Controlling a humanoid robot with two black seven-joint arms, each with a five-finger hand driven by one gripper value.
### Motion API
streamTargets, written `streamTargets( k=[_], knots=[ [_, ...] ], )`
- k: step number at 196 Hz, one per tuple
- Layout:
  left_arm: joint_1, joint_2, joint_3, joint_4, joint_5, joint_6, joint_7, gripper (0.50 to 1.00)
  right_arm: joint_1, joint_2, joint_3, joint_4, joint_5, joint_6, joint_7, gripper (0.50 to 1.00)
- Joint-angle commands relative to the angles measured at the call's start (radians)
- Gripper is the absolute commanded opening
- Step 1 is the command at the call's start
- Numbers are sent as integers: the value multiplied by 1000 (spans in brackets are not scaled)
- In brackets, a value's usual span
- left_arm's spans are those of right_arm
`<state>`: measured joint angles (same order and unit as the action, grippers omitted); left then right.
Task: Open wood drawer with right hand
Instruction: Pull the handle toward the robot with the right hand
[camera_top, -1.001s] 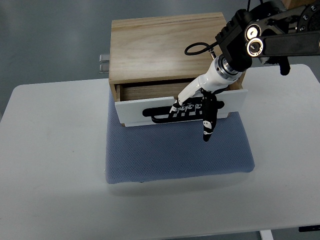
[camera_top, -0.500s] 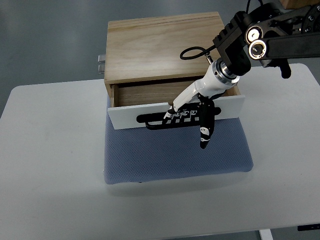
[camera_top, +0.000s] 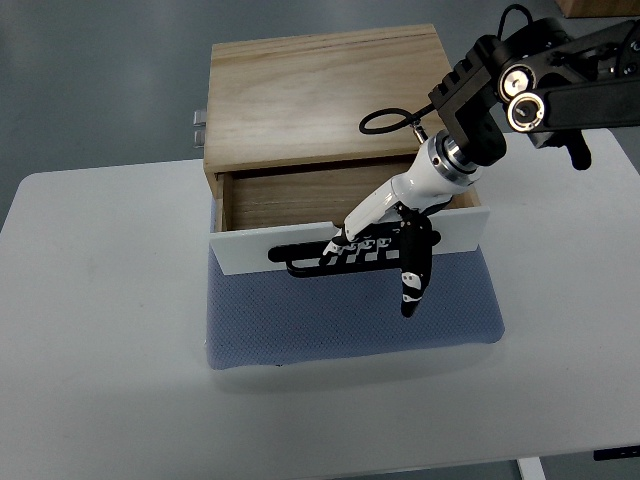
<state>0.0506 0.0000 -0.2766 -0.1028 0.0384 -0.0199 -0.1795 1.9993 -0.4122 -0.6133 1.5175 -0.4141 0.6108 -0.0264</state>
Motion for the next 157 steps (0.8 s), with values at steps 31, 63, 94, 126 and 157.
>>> streamTargets(
  k=[31,63,94,126,157],
  knots=[
    [0,0,-1,0,0,0,0,1000,-2,0,17,-2,0,0,0,942],
    [0,0,0,0,0,0,0,1000,-4,0,35,-22,0,0,0,942],
    [0,0,0,0,0,0,0,1000,-2,0,37,-22,0,0,-1,940],
    [0,0,-1,0,0,0,0,1000,-14,12,35,-25,-5,0,-6,942],
    [0,0,0,0,0,0,0,1000,-17,12,33,-25,-9,-14,-10,942]
  ],
)
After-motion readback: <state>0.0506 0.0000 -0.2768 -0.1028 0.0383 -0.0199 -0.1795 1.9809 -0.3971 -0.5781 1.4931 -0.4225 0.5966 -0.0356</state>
